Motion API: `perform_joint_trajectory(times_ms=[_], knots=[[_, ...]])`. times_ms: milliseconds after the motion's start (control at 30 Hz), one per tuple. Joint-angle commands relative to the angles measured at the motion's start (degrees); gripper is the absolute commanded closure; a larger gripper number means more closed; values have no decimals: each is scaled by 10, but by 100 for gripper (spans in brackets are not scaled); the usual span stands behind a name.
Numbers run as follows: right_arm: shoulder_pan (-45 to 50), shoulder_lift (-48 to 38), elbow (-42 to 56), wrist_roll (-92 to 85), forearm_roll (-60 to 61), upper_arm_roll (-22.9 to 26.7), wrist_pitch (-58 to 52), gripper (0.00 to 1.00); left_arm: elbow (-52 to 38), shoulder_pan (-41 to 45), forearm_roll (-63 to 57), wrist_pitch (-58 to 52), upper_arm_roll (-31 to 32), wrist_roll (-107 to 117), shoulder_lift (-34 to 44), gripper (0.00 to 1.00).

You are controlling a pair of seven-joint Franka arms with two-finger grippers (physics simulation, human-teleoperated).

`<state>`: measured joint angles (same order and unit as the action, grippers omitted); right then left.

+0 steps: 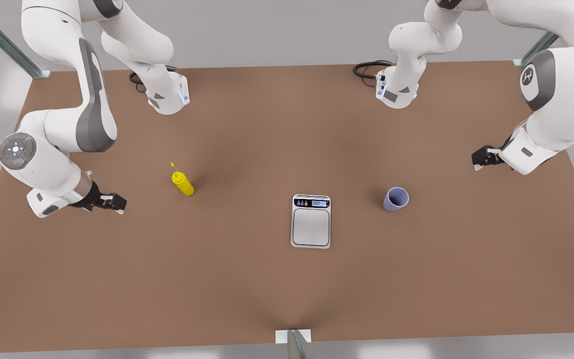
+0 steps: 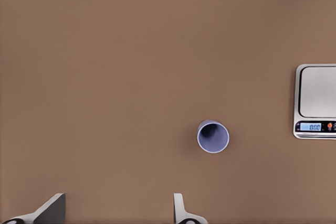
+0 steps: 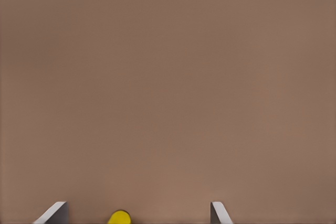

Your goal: Move cup to the weight, pick up sauce bottle, pour sauce

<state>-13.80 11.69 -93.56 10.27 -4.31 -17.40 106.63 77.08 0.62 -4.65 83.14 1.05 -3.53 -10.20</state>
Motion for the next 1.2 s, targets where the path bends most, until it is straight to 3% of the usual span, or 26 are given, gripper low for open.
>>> perform_joint_trajectory(times_ms=[0,100,167,333,433,500,633,767,933,1100,1133,1167], knots=[[-3,0,1,0,1,0,1,0,0,0,-1,0,0,-1,0,0],[-5,13,16,-8,22,0,-4,0,3,25,-3,-1,12,79,-56,0],[-12,14,29,-135,25,-3,-19,0,54,58,0,42,12,203,-89,0],[-16,17,71,-187,113,-3,-122,0,270,46,23,290,11,211,-45,0],[-51,36,93,-357,214,-1,-131,0,390,36,41,388,10,208,-3,0],[-95,84,92,-499,308,-1,-134,0,417,36,63,417,11,207,-11,0],[-172,191,90,-864,435,-1,-194,0,417,37,65,434,18,206,-39,0],[-214,227,83,-1213,483,-1,-254,0,417,38,65,444,23,205,-65,0],[-268,226,-35,-1329,504,0,-269,0,416,38,63,449,24,202,-89,0],[-283,209,-164,-1425,533,-8,-179,0,413,39,61,454,25,198,-119,0],[-283,209,-170,-1425,534,-12,-171,0,413,39,60,457,25,193,-119,3],[-283,208,-181,-1426,535,-20,-159,0,413,39,61,457,25,191,-122,17]])
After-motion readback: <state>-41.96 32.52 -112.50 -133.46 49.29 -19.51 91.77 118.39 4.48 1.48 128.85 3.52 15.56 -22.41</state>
